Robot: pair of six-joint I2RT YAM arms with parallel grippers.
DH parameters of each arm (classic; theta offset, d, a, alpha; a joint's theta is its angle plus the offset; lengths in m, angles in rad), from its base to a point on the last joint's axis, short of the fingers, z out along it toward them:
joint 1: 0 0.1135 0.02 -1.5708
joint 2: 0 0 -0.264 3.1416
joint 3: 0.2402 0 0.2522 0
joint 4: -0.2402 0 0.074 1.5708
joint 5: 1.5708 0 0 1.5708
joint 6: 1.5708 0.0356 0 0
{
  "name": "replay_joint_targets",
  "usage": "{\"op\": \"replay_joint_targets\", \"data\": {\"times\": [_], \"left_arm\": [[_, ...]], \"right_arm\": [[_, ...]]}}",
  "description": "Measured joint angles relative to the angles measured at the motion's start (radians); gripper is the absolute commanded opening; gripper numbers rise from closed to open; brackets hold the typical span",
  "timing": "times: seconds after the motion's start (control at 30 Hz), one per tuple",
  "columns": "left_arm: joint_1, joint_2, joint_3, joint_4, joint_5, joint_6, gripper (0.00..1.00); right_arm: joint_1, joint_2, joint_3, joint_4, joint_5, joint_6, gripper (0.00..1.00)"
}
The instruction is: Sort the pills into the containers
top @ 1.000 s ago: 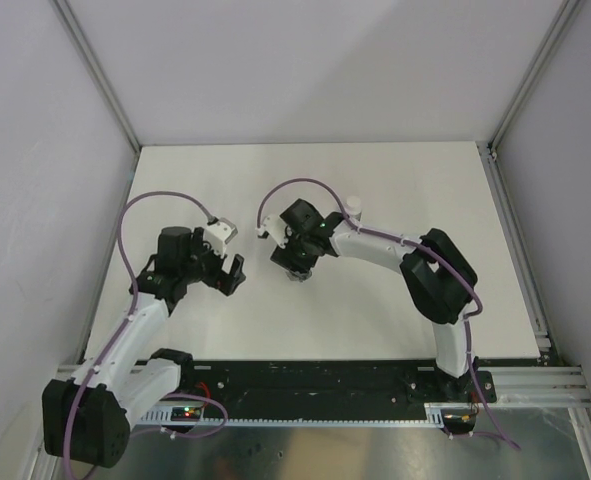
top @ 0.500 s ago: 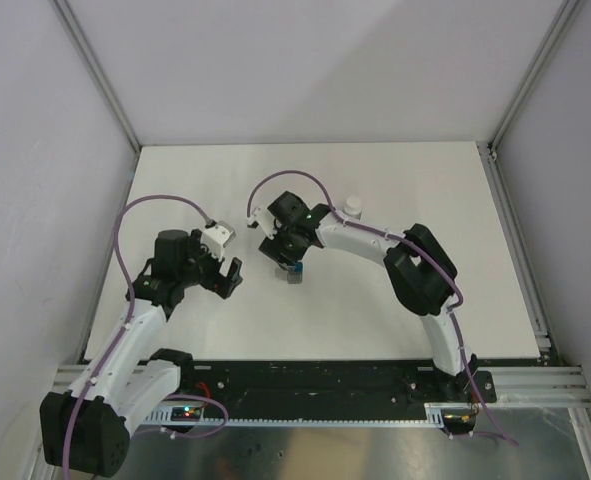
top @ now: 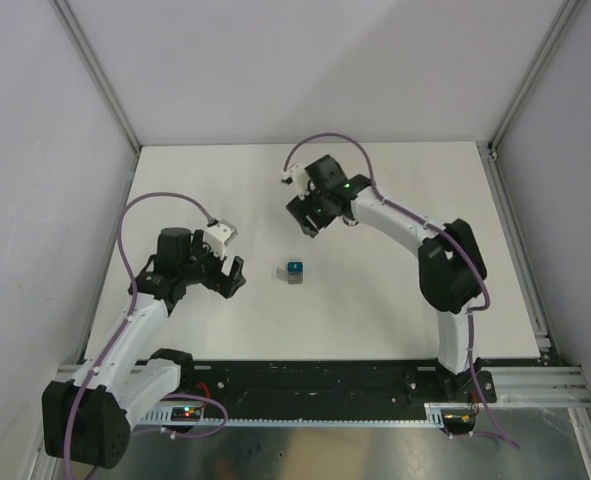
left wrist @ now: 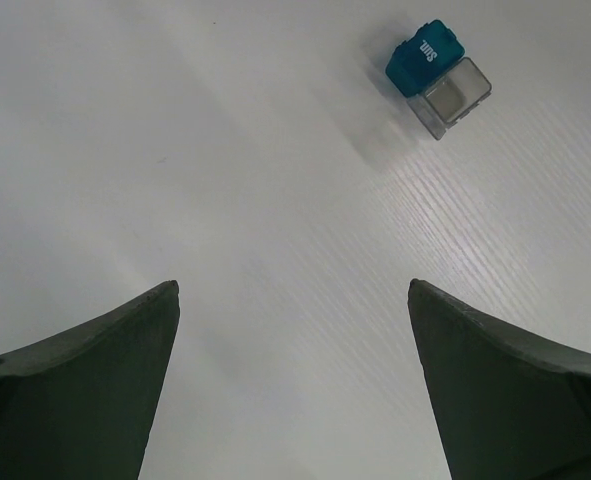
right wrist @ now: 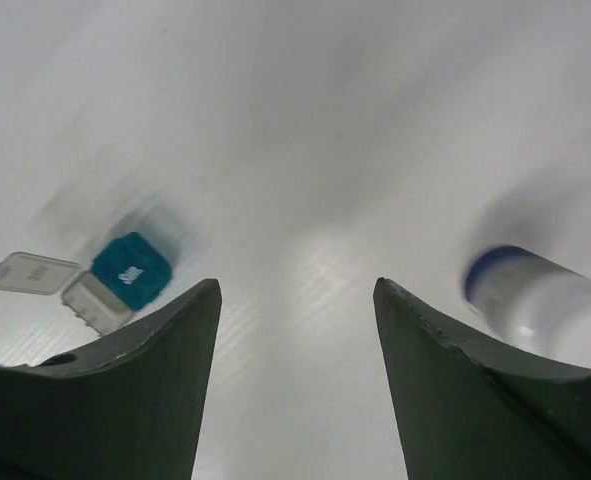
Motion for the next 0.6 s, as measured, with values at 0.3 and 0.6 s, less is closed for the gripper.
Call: {"op": "replay_joint_targets", "data": {"times": [0.3,0.6], "left_arm": [[0.001,0.041,0.030,0.051,0.023,-0.057,1.00],[0.001,0.055,0.036,0.068,0.034,-0.066,1.00]], "right_arm": [[-0.168,-0.069,0.047,-0.034,0.038,0.027,0.80],[-0.301,-0.003,0.167,-0.089,0.036,0.073,0.89]]}}
